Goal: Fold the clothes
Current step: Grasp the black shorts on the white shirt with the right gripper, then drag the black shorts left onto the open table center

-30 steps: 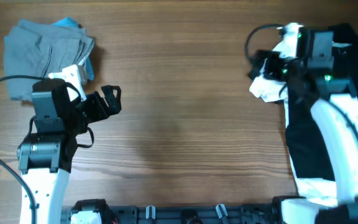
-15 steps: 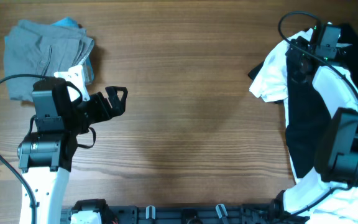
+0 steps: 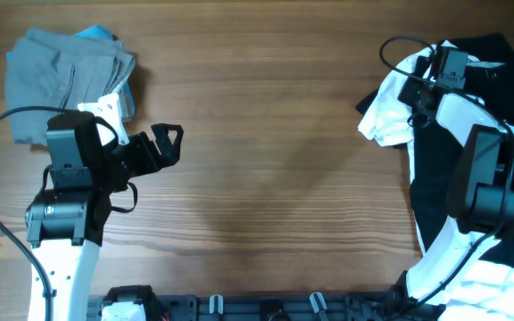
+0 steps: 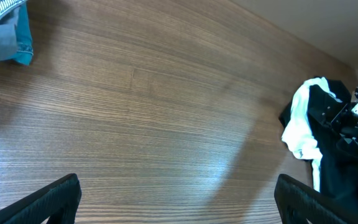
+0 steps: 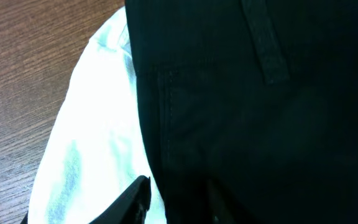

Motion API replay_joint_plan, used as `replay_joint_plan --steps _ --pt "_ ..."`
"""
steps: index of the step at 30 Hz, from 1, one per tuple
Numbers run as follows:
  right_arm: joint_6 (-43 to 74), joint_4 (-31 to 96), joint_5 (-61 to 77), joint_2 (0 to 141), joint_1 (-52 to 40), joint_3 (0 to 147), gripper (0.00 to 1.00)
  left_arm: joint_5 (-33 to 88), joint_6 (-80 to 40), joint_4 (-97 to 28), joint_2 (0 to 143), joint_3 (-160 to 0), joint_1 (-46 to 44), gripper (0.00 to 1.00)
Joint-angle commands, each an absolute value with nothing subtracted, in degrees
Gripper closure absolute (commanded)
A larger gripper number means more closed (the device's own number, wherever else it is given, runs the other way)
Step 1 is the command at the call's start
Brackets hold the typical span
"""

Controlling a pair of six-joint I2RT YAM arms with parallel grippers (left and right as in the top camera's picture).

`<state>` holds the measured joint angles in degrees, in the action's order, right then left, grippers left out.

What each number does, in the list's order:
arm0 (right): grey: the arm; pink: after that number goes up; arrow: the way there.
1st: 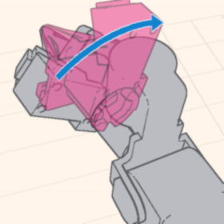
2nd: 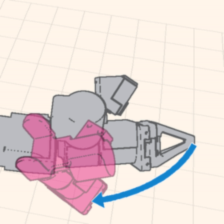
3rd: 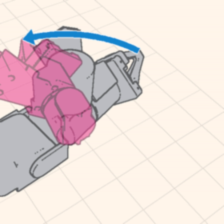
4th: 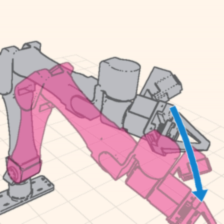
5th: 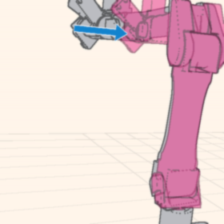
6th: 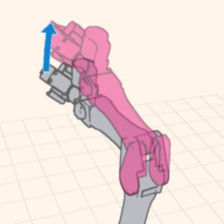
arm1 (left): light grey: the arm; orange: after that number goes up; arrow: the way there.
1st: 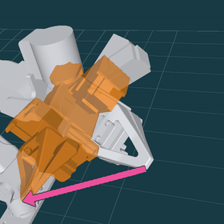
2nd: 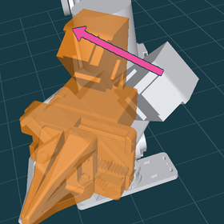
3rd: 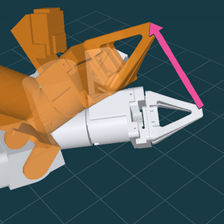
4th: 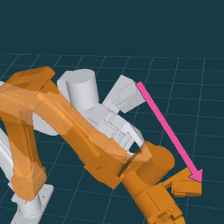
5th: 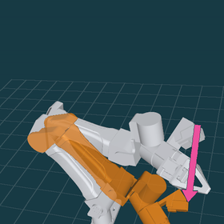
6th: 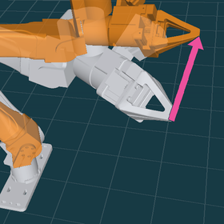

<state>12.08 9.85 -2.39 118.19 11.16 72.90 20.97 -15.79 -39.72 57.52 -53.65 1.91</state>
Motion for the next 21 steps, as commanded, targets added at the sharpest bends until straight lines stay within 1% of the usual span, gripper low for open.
replay_joint_plan --steps 1,2,9,13,16,18,19,21 --pt "12.1 10.3 -2.1 116.9 12.0 73.9 0.87 22.1 -15.9 -39.7 57.9 -54.8 1.7 0.0" --pt "12.2 10.3 -2.1 115.5 12.6 73.9 0.95 22.1 -15.9 -39.7 57.9 -54.8 1.7 0.0" --pt "13.7 12.1 -1.6 108.1 15.6 73.9 0.96 22.1 -15.9 -39.7 57.9 -54.8 1.7 0.0" --pt "11.0 12.1 1.6 104.9 15.6 73.9 0.96 22.1 -15.9 -39.7 57.9 -54.8 1.7 0.0" --pt "10.4 12.0 8.3 100.6 15.6 74.2 0.96 22.1 -15.9 -39.3 57.6 -54.8 1.7 0.0" --pt "10.7 13.0 20.2 95.3 14.8 76.0 0.96 22.1 -15.9 -39.3 56.0 -55.6 1.7 0.0" --pt "10.8 13.5 25.1 92.6 13.6 76.9 0.96 22.0 -15.9 -39.2 54.8 -56.4 1.7 0.0" --pt "12.8 13.9 30.4 87.9 9.4 77.4 0.96 22.1 -15.9 -38.3 53.0 -57.9 1.7 0.0"
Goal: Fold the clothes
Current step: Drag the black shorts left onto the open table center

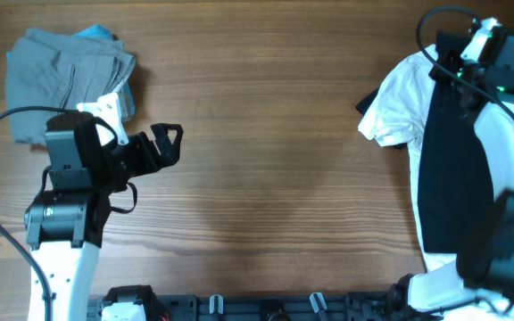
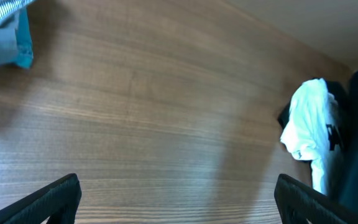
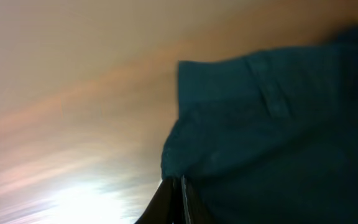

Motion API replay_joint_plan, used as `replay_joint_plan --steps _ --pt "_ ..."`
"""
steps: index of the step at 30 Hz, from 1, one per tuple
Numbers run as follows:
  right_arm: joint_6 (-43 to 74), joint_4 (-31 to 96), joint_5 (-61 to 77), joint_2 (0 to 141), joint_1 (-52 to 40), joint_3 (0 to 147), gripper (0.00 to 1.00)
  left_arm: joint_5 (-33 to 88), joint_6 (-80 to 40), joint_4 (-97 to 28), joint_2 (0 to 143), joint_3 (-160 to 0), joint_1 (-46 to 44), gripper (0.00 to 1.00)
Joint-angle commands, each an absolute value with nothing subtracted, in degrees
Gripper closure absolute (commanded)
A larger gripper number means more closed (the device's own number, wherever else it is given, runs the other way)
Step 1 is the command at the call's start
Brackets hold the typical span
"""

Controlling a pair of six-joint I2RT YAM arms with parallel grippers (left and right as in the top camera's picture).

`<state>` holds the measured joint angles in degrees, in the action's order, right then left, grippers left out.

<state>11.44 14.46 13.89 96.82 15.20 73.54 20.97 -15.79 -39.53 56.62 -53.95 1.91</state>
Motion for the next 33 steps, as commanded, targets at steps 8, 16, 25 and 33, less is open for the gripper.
replay_joint_plan --steps 8,16,25,33 --pt "7.0 22.9 27.5 88.2 -34.8 77.3 0.68 8.1 -15.8 -37.6 45.2 -67.3 1.8 0.0" --pt "14.5 27.1 0.2 84.8 -42.3 77.4 0.18 1.9 -14.3 -37.1 45.7 -69.8 1.7 0.0" --pt "24.2 37.5 9.5 76.3 -13.7 77.4 0.19 20.3 -0.1 -35.8 78.7 -69.8 -7.5 0.11" --pt "23.5 45.1 10.4 76.4 -10.5 77.3 0.18 18.3 7.1 -18.5 109.4 -69.8 -15.1 0.08"
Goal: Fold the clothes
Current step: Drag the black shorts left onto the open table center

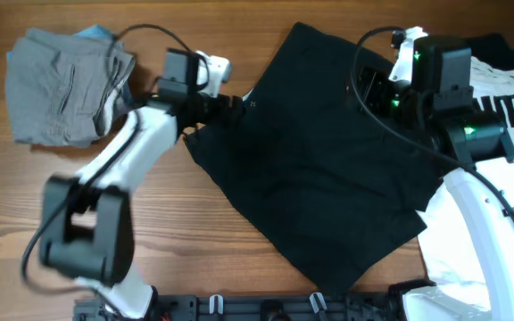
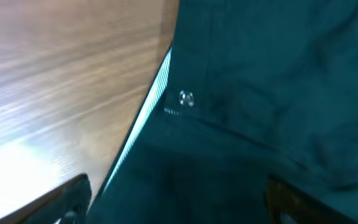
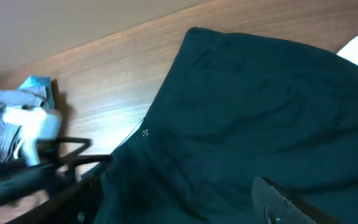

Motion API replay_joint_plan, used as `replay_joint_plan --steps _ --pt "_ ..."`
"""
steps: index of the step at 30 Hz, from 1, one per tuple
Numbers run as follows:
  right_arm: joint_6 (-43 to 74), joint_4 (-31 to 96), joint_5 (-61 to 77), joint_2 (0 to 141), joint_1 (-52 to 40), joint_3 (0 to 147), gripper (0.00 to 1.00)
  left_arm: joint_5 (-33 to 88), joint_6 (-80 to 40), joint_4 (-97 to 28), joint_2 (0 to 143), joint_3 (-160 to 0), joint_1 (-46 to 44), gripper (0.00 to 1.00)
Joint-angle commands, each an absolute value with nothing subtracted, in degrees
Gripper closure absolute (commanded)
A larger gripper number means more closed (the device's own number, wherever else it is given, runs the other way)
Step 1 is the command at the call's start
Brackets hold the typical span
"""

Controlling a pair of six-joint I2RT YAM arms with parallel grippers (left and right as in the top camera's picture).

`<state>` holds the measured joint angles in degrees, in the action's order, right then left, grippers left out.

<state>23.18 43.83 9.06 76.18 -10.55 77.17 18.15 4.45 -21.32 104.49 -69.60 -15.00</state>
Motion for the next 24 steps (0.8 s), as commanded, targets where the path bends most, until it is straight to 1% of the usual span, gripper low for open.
replay_joint_plan --steps 1,3,4,6,7,8,9,10,13,15,17,19,20,21,22,23,24 --pt "23.2 45.5 10.4 76.4 -10.5 77.3 0.18 17.9 7.1 -18.0 111.1 -69.8 -15.1 0.08" --pt "22.6 45.9 10.4 76.4 -10.5 77.3 0.18 17.5 7.1 -18.2 113.5 -69.8 -15.1 0.08" --pt "22.6 46.0 10.4 76.4 -10.5 77.3 0.18 17.5 7.1 -18.7 114.7 -69.8 -15.2 0.12" --pt "22.5 45.9 10.4 76.4 -10.5 77.3 0.18 17.5 7.1 -20.6 116.2 -69.7 -15.4 0.24" --pt "22.5 45.9 10.4 76.4 -10.5 77.3 0.18 17.5 7.1 -21.6 116.6 -69.6 -15.4 0.34" --pt "22.5 45.9 10.4 76.4 -10.5 77.3 0.18 17.2 7.1 -23.8 117.0 -69.6 -15.4 0.5" --pt "22.6 45.9 10.2 76.4 -10.5 77.3 0.18 15.7 7.1 -25.7 117.1 -69.6 -15.4 0.71" --pt "22.6 45.9 9.9 76.4 -10.5 77.3 0.18 12.4 6.8 -28.3 117.1 -69.6 -15.2 0.95" --pt "22.5 45.9 9.9 76.4 -10.5 77.3 0.18 -0.2 -4.4 -35.4 117.1 -69.6 -12.3 0.96" --pt "22.5 45.9 9.6 76.4 -10.5 77.3 0.18 -6.4 -11.8 -40.3 116.6 -69.6 -7.0 0.96" --pt "22.5 46.0 8.8 76.4 -10.5 77.3 0.18 -6.5 -14.3 -43.8 115.4 -69.6 -0.2 0.96" --pt "22.5 46.0 8.8 76.5 -10.5 77.3 0.18 -5.3 -14.2 -46.2 113.6 -69.6 5.7 0.96" --pt "22.5 46.0 8.8 76.7 -10.5 77.2 0.18 -2.9 -13.1 -47.5 112.3 -69.6 8.4 0.96" --pt "22.5 46.2 8.9 77.2 -10.5 77.1 0.18 2.1 -10.7 -49.2 110.2 -69.6 11.0 0.95" --pt "22.5 46.4 8.8 77.8 -10.5 77.1 0.18 5.3 -9.1 -50.3 108.3 -69.6 12.3 0.92" --pt "22.5 46.7 8.9 79.0 -10.5 77.1 0.18 6.9 -8.5 -51.2 105.8 -69.6 13.1 0.84" --pt "22.5 46.9 8.9 79.9 -10.5 77.1 0.18 7.3 -7.9 -51.4 104.6 -69.6 13.1 0.8"
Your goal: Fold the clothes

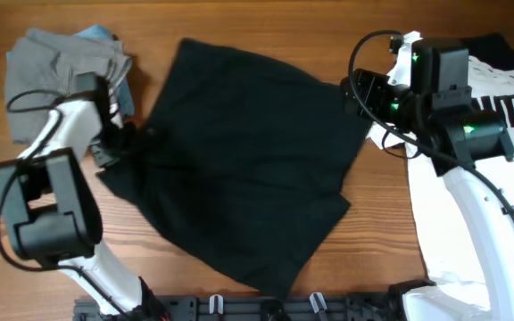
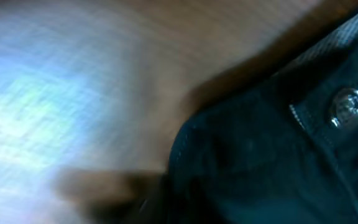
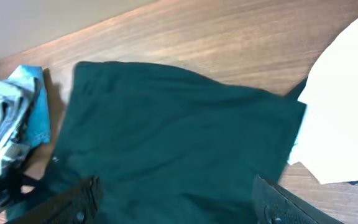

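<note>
Black shorts [image 1: 239,160] lie spread flat across the middle of the table, and the right wrist view looks down on them [image 3: 166,124]. My left gripper [image 1: 121,143] is at their left edge, shut on the waistband. The left wrist view is blurred, with dark cloth [image 2: 278,155] and a metal button [image 2: 347,106] close up, and no fingers show apart. My right gripper [image 1: 357,96] hovers open above the shorts' right corner [image 3: 179,208], with nothing between its fingers [image 3: 73,199].
A folded pile of grey and blue clothes [image 1: 52,76] sits at the back left, just beyond my left arm. A white shirt [image 1: 471,223] with a dark printed garment on it fills the right side. Bare wood table [image 1: 266,36] runs along the back.
The shorts have shifted left and lie flatter, their left edge now near the grey pile. My left gripper, then open at the waistband, is shut on it and further left. The right gripper stays open.
My left gripper hung open over bare table while the right was down on the dark garment in the right-hand pile. Then the right held black cloth at the far right. Later the shorts lay mid-table with both grippers open. Now they lie further left, held by the left.
</note>
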Motion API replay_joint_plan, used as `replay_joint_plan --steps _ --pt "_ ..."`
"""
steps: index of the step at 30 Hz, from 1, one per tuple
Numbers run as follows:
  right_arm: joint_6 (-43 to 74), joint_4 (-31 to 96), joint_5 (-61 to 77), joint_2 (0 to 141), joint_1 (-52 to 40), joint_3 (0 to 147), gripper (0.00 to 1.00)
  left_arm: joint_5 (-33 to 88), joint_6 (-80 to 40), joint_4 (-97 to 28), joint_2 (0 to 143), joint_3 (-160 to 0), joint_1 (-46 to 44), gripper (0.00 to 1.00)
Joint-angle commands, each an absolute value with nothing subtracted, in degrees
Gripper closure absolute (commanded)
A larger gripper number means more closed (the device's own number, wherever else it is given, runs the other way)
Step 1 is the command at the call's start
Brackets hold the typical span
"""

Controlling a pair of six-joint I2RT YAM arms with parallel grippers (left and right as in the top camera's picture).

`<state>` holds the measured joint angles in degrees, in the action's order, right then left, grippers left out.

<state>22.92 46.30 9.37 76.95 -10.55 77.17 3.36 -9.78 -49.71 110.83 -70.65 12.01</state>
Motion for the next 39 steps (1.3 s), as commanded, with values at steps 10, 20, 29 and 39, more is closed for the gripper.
replay_joint_plan --steps 10,20,29,39 --pt "29.9 56.3 9.1 100.9 -10.5 77.1 0.5 16.0 -7.6 -41.3 96.3 -69.6 3.8 0.44" --pt "23.0 63.7 6.9 116.0 -10.1 75.7 0.9 15.6 -3.2 -31.3 96.6 -69.5 -0.9 0.44" --pt "26.5 71.5 -11.8 114.2 -3.7 75.9 0.52 15.6 0.0 -27.9 102.3 -69.4 -3.4 0.4" --pt "18.0 56.4 6.6 98.9 -3.7 76.0 0.39 11.6 -0.3 -13.8 119.0 -69.4 -6.0 0.94"
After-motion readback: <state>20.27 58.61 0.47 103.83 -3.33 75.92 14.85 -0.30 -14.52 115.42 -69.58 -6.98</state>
